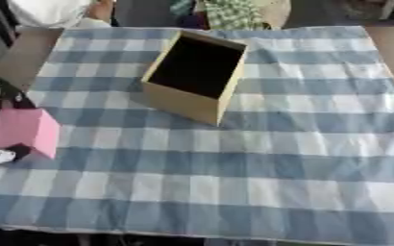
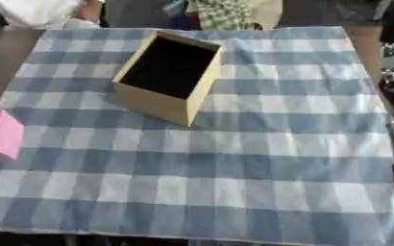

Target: Pick up objects on the table and place them in the box.

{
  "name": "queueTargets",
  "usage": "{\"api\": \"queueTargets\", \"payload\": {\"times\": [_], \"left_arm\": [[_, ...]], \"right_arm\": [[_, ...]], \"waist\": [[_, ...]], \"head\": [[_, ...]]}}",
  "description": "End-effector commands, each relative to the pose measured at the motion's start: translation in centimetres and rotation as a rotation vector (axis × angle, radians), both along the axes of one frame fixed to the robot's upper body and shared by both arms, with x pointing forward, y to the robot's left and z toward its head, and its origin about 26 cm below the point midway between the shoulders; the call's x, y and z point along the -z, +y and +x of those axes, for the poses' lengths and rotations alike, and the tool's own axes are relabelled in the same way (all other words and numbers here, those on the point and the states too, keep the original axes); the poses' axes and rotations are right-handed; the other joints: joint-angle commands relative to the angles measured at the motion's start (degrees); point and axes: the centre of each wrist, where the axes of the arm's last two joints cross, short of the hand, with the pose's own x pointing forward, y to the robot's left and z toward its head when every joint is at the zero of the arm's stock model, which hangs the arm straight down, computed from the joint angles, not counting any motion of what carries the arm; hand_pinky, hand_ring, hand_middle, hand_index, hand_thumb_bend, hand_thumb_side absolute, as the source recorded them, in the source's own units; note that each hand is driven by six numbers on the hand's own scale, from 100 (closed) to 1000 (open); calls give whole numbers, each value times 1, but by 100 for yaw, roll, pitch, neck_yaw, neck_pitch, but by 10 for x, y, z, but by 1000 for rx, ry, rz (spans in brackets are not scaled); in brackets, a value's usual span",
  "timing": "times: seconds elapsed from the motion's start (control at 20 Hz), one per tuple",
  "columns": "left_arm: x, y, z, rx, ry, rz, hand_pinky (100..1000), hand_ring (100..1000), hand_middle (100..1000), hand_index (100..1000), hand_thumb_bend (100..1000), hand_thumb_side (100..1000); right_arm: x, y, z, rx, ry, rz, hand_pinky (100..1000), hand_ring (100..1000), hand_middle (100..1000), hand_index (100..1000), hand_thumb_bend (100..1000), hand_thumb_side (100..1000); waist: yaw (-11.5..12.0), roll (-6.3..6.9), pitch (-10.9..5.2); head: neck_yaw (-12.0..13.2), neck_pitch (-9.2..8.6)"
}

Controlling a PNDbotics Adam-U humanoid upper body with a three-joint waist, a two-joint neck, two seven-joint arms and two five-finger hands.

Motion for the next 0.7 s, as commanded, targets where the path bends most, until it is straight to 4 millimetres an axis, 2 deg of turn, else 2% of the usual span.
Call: {"api": "queueTargets", "payload": {"times": [0.05,0.55,0.7], "left_arm": [[-23,-6,-1,10,-75,-1,353,503,526,716,100,257],[-53,-42,24,77,-171,-43,344,500,530,723,100,267],[-60,-56,36,95,-196,-61,340,498,532,727,100,270]], "right_arm": [[-13,-2,-1,-4,-38,-32,786,616,597,783,100,786],[-16,-1,0,-14,-49,-38,787,616,596,783,100,786],[-18,1,1,-21,-57,-38,787,616,596,784,100,785]], "waist": [[-16,-13,-39],[-109,-73,39],[-164,-94,81]], "head": [[60,37],[209,36],[227,-35]]}}
